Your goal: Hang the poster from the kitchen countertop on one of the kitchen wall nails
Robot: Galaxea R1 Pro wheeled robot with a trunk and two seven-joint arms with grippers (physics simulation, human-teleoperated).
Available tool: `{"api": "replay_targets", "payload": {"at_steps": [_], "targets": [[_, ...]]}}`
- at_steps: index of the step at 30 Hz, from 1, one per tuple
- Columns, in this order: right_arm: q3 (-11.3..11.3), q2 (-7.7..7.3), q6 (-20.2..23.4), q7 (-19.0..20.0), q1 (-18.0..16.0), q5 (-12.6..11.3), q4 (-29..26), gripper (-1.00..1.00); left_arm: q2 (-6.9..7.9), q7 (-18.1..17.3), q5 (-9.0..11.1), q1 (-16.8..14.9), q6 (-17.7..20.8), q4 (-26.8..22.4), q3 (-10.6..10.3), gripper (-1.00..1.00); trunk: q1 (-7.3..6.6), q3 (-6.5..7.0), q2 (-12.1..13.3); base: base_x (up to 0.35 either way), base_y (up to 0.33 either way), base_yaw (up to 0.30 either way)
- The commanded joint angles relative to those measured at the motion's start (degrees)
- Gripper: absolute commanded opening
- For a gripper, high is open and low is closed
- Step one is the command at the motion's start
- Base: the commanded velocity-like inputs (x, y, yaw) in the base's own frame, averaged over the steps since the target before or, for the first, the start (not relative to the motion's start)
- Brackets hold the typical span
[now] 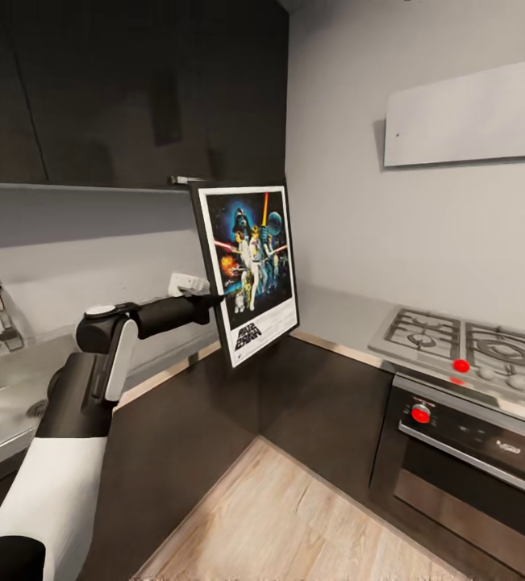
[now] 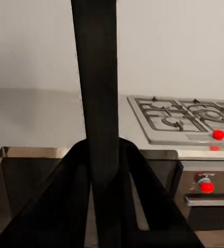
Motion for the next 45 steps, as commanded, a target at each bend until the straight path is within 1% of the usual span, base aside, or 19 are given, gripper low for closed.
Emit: {"api": "replay_targets", "payload": {"at_steps": [1, 6, 10, 12, 15, 16, 17, 18, 19, 23, 24, 26, 28, 32, 33, 34, 35, 39, 45], "targets": [[0.04, -0.02, -0.17, 0.04, -0.03, 0.16, 0.04, 1.00, -0.04, 0.27, 0.68, 0.52, 0.50, -0.11, -0.05, -1.00, -0.03, -0.06, -0.04, -0.261, 0.000, 0.000], [-0.01, -0.02, -0.66, -0.08, -0.03, 0.10, -0.02, 1.00, -0.30, 0.29, 0.71, 2.34, 0.55, -0.21, -0.08, -1.00, -0.03, -0.06, -0.04, -0.308, 0.000, 0.000], [-0.13, 0.28, -2.10, -3.13, -0.03, 0.05, -1.02, 1.00, -2.02, 0.34, 0.72, 4.38, 0.52, -0.18, -0.05, -1.00, -0.03, -0.06, -0.04, -0.269, 0.000, 0.000], [-0.11, 1.24, -2.27, -7.25, -0.03, 0.08, -2.95, 1.00, -2.85, 0.38, 0.72, 5.16, 0.50, -0.15, -0.04, -1.00, -0.03, -0.06, -0.04, -0.110, 0.000, 0.000], [0.07, 3.35, -2.31, -16.85, -0.03, 0.13, -7.49, 1.00, -4.22, 0.44, 0.68, 5.74, 0.51, 0.07, -0.04, -1.00, -0.03, -0.06, -0.04, -0.048, 0.000, 0.000], [0.20, 3.75, -2.25, -18.78, -0.05, 0.14, -8.44, 1.00, -4.51, 0.46, 0.67, 5.81, 0.50, 0.15, -0.04, -1.00, -0.03, -0.06, -0.04, -0.026, 0.000, 0.000], [1.01, 4.64, -2.13, -22.39, -0.14, 0.15, -10.32, 1.00, -5.22, 0.51, 0.64, 5.91, 0.49, 0.31, -0.04, -1.00, -0.03, -0.06, -0.04, -0.016, 0.000, 0.000], [1.67, 5.06, -2.07, -24.04, -0.24, 0.17, -11.16, 1.00, -5.60, 0.53, 0.62, 5.95, 0.49, 0.39, -0.04, -1.00, -0.03, -0.06, -0.04, -0.013, 0.000, 0.000], [3.48, 5.73, -1.97, -27.13, -0.47, 0.19, -12.54, 1.00, -6.37, 0.59, 0.60, 6.01, 0.48, 0.54, -0.05, -1.00, -0.03, -0.06, -0.04, -0.008, 0.000, 0.000], [8.54, 6.57, -1.61, -34.92, -2.06, 0.17, -14.33, 1.00, -8.18, 0.76, 0.56, 6.47, 0.48, 0.76, -0.09, -1.00, -0.03, -0.06, -0.04, -0.005, 0.000, 0.000], [10.82, 7.29, 0.79, -38.55, -4.18, 0.17, -14.47, 1.00, -9.02, 0.82, 0.57, 6.63, 0.49, 0.89, -0.13, -1.00, -0.03, -0.06, -0.04, -0.001, 0.000, 0.000], [12.34, 8.13, 4.41, -41.01, -6.98, 0.16, -14.33, 1.00, -10.43, 0.86, 0.61, 6.72, 0.54, 1.38, -0.21, -1.00, -0.03, -0.06, -0.04, 0.000, 0.000, 0.000], [13.17, 8.78, 6.34, -42.55, -9.29, 0.19, -14.41, 1.00, -10.43, 0.88, 1.44, 6.78, 0.57, 2.62, -0.41, -1.00, -0.03, -0.06, -0.04, 0.000, 0.000, 0.000], [13.80, 9.63, 6.77, -44.65, -11.52, 0.23, -14.41, 1.00, -10.43, 0.94, 5.70, 6.79, 0.56, 4.46, -0.54, -1.00, -0.03, -0.06, -0.04, 0.000, 0.000, 0.000], [14.31, 9.69, 6.82, -45.31, -11.79, 0.23, -14.40, 1.00, -10.43, 0.95, 6.18, 6.79, 0.56, 4.55, -0.61, -1.00, -0.03, -0.06, -0.04, 0.000, 0.000, 0.000], [15.87, 9.77, 6.89, -46.80, -12.21, 0.24, -14.38, 1.00, -10.43, 0.96, 6.88, 6.79, 0.56, 4.69, -0.94, -1.00, -0.03, -0.06, -0.04, 0.000, 0.000, 0.000], [18.93, 9.84, 7.11, -49.42, -12.79, 0.23, -14.42, 1.00, -10.43, 0.97, 7.48, 6.79, 0.56, 4.83, -1.80, -1.00, -0.03, -0.06, -0.04, 0.000, 0.000, 0.000], [23.30, 10.08, 9.72, -53.68, -13.90, 0.18, -14.54, 1.00, -10.43, 1.04, 7.94, 6.79, 0.56, 4.98, -4.11, -1.00, -0.03, -0.06, -0.04, 0.000, 0.000, 0.000], [26.48, 11.26, 11.62, -56.79, -14.26, 0.16, -14.52, 1.00, -10.43, 2.54, 8.07, 6.79, 0.56, 5.04, -5.87, -1.00, -0.03, -0.06, -0.04, 0.000, 0.000, 0.000]]}}
